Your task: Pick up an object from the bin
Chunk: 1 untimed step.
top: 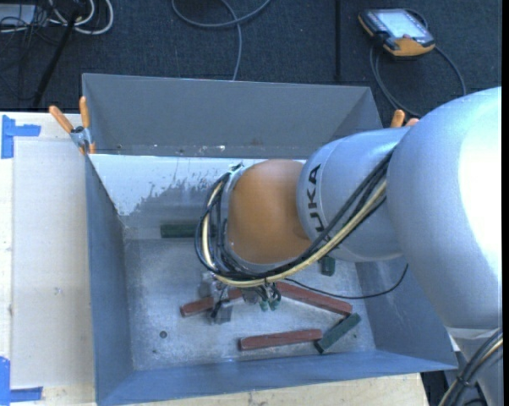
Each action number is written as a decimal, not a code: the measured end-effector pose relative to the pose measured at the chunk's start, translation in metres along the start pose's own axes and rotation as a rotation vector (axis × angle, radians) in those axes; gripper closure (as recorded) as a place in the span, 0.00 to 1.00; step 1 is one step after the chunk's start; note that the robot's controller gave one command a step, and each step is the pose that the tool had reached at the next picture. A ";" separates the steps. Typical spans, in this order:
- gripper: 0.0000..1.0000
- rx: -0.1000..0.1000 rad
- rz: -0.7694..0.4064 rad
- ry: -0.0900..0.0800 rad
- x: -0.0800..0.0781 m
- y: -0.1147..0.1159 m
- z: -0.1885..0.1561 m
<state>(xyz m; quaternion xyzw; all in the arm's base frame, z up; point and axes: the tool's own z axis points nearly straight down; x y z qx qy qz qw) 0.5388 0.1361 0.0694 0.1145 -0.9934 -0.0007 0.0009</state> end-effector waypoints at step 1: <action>1.00 0.001 -0.040 -0.003 -0.004 -0.007 -0.144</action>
Offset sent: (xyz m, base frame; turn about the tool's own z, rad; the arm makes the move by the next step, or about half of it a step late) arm 0.0000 0.0000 0.0000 0.0000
